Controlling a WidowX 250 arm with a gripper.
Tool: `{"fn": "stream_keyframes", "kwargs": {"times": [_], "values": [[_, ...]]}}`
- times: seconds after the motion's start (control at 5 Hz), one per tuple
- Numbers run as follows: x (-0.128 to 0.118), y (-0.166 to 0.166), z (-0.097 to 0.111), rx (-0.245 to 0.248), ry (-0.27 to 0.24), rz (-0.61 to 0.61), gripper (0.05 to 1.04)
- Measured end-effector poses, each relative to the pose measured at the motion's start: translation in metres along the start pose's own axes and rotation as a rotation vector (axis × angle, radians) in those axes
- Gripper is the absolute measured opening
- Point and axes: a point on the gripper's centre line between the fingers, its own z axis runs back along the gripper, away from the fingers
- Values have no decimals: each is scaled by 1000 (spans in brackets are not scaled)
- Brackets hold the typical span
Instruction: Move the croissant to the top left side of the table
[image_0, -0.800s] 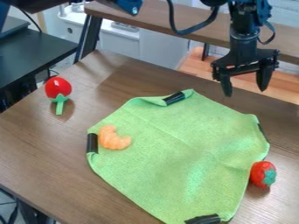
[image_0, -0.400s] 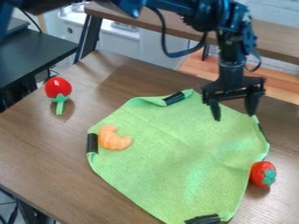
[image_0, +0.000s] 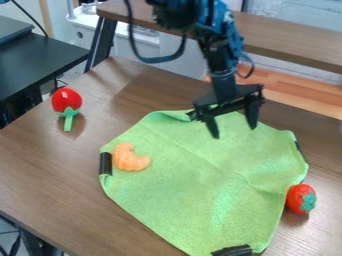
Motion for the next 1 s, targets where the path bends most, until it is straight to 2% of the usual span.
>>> {"fn": "stream_keyframes", "kwargs": {"times": [0.4,0.6,0.8,1.0], "values": [[-7,51,24,-12,-31,38,1001],[-8,76,39,-7,-80,78,1001],[-2,97,49,92,-158,164,1001],[13,130,47,134,-157,226,1001]]}}
